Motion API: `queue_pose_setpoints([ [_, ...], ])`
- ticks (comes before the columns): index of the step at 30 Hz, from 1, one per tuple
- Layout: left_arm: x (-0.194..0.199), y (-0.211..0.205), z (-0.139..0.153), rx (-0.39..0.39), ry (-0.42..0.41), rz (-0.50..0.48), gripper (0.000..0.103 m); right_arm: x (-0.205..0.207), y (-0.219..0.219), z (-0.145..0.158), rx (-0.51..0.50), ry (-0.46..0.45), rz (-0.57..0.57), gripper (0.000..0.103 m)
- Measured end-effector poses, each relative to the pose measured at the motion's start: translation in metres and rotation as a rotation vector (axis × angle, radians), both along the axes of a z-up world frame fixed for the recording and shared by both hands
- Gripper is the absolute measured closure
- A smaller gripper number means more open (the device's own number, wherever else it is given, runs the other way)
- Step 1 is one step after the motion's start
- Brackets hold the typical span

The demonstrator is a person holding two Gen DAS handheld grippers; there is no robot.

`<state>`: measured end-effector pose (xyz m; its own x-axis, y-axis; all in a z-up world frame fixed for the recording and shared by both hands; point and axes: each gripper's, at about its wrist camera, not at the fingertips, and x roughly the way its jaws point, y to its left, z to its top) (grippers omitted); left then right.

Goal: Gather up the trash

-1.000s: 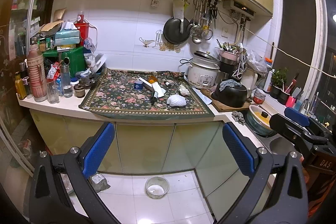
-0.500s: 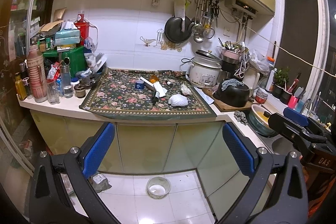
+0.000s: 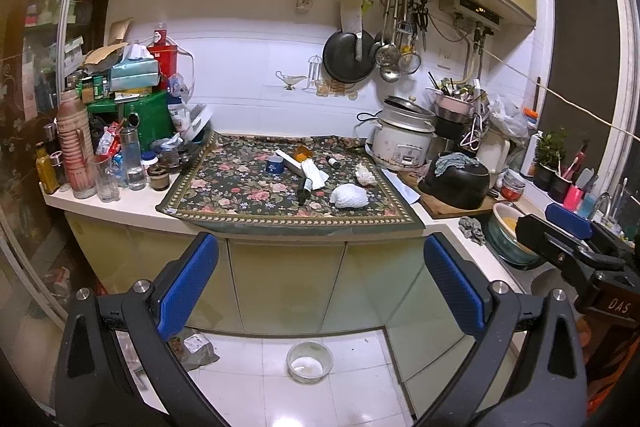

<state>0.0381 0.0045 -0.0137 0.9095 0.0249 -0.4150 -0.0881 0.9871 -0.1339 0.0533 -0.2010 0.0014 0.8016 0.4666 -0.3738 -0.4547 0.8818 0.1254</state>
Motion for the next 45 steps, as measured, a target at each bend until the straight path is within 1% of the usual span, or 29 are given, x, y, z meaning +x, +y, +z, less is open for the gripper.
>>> queue_pose_setpoints([
  [4,0.016,-0.001,-0.002,-0.005,0.011,0.003,0.000,0.016,-0.004,-0.001,0.000,0.012,-0.014,0.000],
  [9,0.050,0.006,-0.007,-0.024,0.028,-0.006,0.000,0.041,-0.004,-0.005,-0.010,0.028,-0.046,0.000],
  [12,0.079,0.014,-0.012,-0.034,0.039,-0.011,0.000,0.065,-0.002,-0.011,-0.009,0.045,-0.080,0.000],
  [16,0.130,0.031,-0.023,-0.058,0.047,-0.031,0.000,0.098,0.001,-0.017,-0.015,0.055,-0.136,0.000],
  [18,0.154,0.037,-0.025,-0.058,0.054,-0.043,0.000,0.119,0.004,-0.019,-0.010,0.071,-0.169,0.000],
  [20,0.183,0.045,-0.028,-0.041,0.056,-0.042,0.000,0.145,0.008,-0.021,0.001,0.094,-0.204,0.000],
  [22,0.213,0.052,-0.031,-0.029,0.084,-0.052,0.000,0.164,0.010,-0.024,0.005,0.117,-0.222,0.000],
  [25,0.263,0.065,-0.037,-0.031,0.138,-0.100,0.000,0.200,0.016,-0.031,0.016,0.183,-0.260,0.000],
  [27,0.284,0.072,-0.042,-0.030,0.153,-0.126,0.000,0.217,0.016,-0.038,0.028,0.215,-0.283,0.000],
  [30,0.317,0.082,-0.056,-0.019,0.177,-0.122,0.000,0.242,0.018,-0.053,0.030,0.261,-0.321,0.000],
  [33,0.358,0.088,-0.077,-0.018,0.251,-0.108,0.000,0.273,0.017,-0.071,0.030,0.339,-0.344,0.000],
  [34,0.366,0.089,-0.081,-0.022,0.264,-0.108,0.000,0.284,0.017,-0.076,0.034,0.360,-0.346,0.000],
  [37,0.399,0.093,-0.101,-0.042,0.315,-0.118,0.000,0.312,0.016,-0.090,0.021,0.406,-0.364,0.000],
  [41,0.438,0.091,-0.122,-0.041,0.369,-0.098,0.004,0.356,0.014,-0.110,-0.018,0.445,-0.366,0.000],
  [45,0.476,0.088,-0.142,-0.060,0.417,-0.076,0.007,0.401,0.010,-0.130,-0.033,0.494,-0.319,0.003],
])
